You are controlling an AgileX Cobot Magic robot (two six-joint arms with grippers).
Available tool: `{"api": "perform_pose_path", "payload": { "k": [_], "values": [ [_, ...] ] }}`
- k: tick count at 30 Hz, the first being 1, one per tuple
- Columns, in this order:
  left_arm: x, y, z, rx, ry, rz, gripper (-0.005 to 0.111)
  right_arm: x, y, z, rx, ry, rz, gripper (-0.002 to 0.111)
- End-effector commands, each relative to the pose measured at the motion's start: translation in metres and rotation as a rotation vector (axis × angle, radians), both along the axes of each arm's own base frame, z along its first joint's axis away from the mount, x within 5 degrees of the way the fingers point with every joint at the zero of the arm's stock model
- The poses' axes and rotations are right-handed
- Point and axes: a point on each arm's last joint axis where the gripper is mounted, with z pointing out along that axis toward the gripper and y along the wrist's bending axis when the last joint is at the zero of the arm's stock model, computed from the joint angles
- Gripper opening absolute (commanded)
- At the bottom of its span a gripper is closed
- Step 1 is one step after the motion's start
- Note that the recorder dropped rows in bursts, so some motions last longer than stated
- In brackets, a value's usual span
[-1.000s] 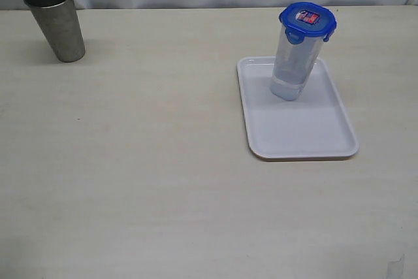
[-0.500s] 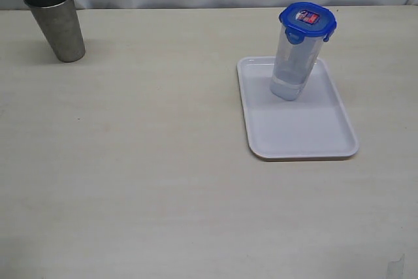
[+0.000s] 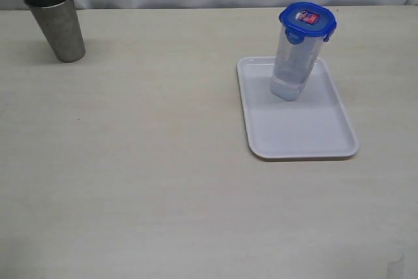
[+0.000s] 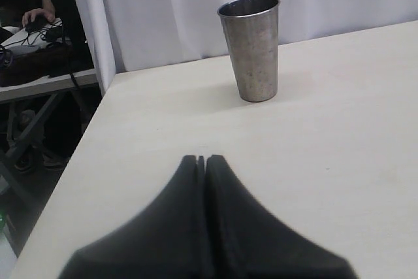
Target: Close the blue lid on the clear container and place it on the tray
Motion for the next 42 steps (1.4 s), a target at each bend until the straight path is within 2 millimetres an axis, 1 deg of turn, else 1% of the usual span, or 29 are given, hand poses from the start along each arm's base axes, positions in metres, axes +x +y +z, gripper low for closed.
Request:
{"api": "perform_pose_path", "payload": {
  "k": [1,34,37,39,42],
  "values": [
    [-0.0001,0.0000,-0.0012,-0.001,0.004,0.001,0.000,-0.0002,-0.0005,-0.0003,-0.011,-0.002,-0.005,0.005],
    [-0.0001,0.0000,-0.0012,-0.001,0.004,0.001,0.000,-0.0002,-0.0004,-0.0003,-0.011,-0.002,-0.003,0.005],
    [-0.0001,0.0000,-0.0012,-0.001,0.004,0.001,0.000,-0.0002,-0.0018,-0.0003,-0.054,-0.003,-0.007,0.005],
    [-0.0001,0.0000,-0.0012,-0.001,0.004,0.001,0.000,-0.0002,-0.0039,0.0000,-0.126,-0.004,-0.013,0.005],
    [-0.0001,0.0000,-0.0012,-0.001,0.004,0.001,0.000,-0.0002,-0.0036,0.0001,-0.142,-0.006,-0.006,0.005]
  ]
}}
